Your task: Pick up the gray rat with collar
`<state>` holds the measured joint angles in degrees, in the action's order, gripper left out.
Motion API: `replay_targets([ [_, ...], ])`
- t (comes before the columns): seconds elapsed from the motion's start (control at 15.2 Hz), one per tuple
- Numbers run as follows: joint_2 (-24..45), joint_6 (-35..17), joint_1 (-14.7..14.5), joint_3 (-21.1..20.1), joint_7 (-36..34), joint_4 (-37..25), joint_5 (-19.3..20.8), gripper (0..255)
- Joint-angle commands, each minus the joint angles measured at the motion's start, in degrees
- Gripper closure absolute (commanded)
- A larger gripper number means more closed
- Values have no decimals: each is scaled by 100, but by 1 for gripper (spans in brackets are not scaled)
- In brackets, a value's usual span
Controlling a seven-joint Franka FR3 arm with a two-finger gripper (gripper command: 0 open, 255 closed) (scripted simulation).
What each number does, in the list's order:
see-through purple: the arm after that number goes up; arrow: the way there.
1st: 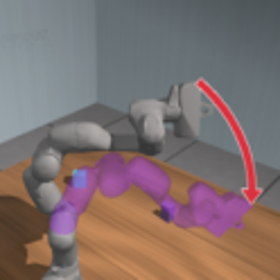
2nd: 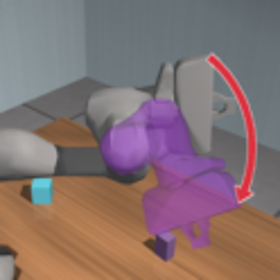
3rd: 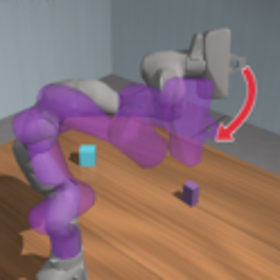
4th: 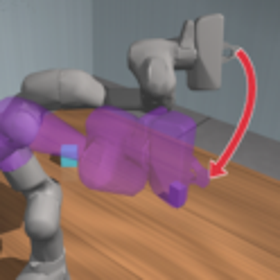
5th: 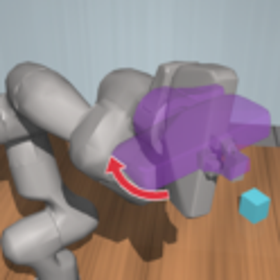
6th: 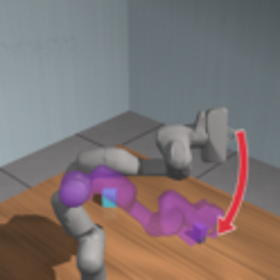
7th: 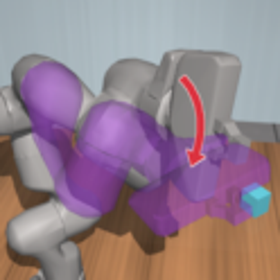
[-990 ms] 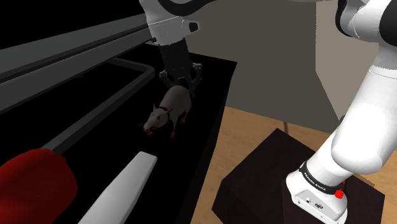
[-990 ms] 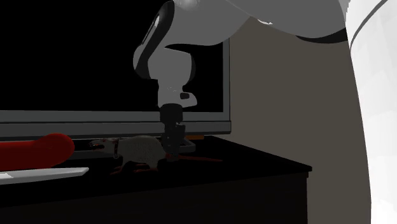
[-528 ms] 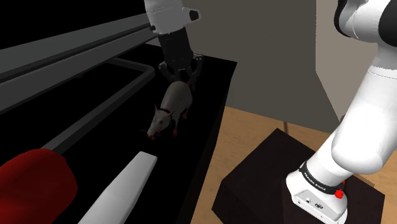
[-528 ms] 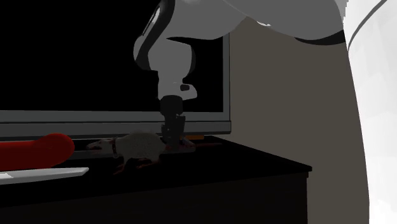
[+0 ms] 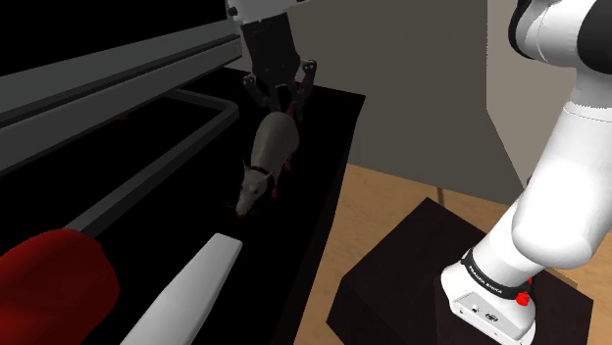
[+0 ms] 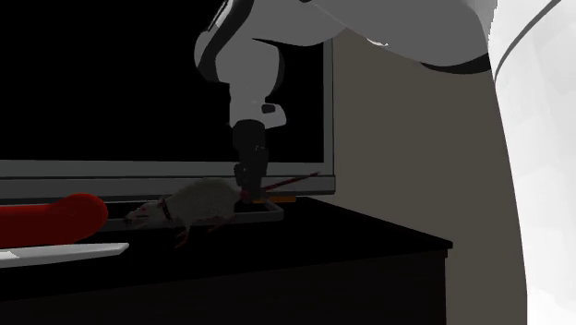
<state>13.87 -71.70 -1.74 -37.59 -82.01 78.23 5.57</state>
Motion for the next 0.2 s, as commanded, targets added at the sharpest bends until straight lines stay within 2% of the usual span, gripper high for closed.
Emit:
replay_targets([
  [0.0, 96, 202, -59, -9, -35, -283, 49, 255],
  [0.13, 101, 216, -63, -9, -37, -301, 51, 255],
])
